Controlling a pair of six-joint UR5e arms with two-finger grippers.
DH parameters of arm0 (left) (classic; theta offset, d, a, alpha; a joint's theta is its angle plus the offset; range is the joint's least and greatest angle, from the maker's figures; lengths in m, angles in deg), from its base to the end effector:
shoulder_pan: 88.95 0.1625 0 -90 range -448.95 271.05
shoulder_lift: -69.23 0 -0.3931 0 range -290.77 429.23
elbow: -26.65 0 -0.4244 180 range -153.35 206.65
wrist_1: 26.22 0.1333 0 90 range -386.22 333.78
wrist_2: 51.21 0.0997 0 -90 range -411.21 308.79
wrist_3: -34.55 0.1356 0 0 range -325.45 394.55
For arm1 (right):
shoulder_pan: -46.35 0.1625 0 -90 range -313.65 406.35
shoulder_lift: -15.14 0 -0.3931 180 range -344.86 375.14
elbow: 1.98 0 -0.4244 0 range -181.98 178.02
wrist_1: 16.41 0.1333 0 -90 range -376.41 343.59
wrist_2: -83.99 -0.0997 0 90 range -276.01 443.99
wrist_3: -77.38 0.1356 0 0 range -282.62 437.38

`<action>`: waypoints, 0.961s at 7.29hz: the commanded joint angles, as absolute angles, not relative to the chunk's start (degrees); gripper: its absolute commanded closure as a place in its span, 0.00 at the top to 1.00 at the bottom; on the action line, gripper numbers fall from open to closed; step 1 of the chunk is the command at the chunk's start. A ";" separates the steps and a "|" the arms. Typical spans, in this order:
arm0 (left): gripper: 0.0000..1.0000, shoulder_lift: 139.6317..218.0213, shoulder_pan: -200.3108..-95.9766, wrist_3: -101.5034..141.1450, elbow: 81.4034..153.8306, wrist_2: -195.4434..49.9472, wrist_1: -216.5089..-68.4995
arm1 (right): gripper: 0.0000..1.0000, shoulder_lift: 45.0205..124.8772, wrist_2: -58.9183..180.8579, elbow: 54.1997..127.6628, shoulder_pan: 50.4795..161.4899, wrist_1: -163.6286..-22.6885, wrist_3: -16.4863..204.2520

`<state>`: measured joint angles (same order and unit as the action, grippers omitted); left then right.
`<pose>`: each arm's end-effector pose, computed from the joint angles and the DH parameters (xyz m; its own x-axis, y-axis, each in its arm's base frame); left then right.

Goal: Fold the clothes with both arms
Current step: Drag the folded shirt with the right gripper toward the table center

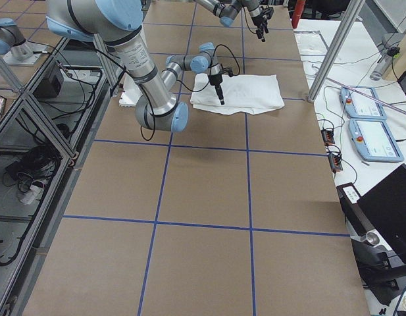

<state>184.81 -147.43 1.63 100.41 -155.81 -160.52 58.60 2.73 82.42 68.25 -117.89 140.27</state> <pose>0.3093 -0.6940 0.4457 0.7718 0.2953 -0.5631 0.1305 0.7932 0.5948 -0.6465 -0.4258 0.2225 0.9187 -0.1161 0.3775 -0.0217 0.9395 0.3419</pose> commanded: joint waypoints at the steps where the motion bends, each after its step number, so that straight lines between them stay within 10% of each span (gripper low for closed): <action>1: 1.00 184.81 -147.31 0.63 100.48 -155.80 -160.52 | 1.00 65.63 2.69 93.05 68.33 -124.13 136.64; 7: 1.00 183.84 -147.22 -2.44 103.89 -160.16 -160.61 | 1.00 74.82 2.08 105.13 71.05 -124.89 133.45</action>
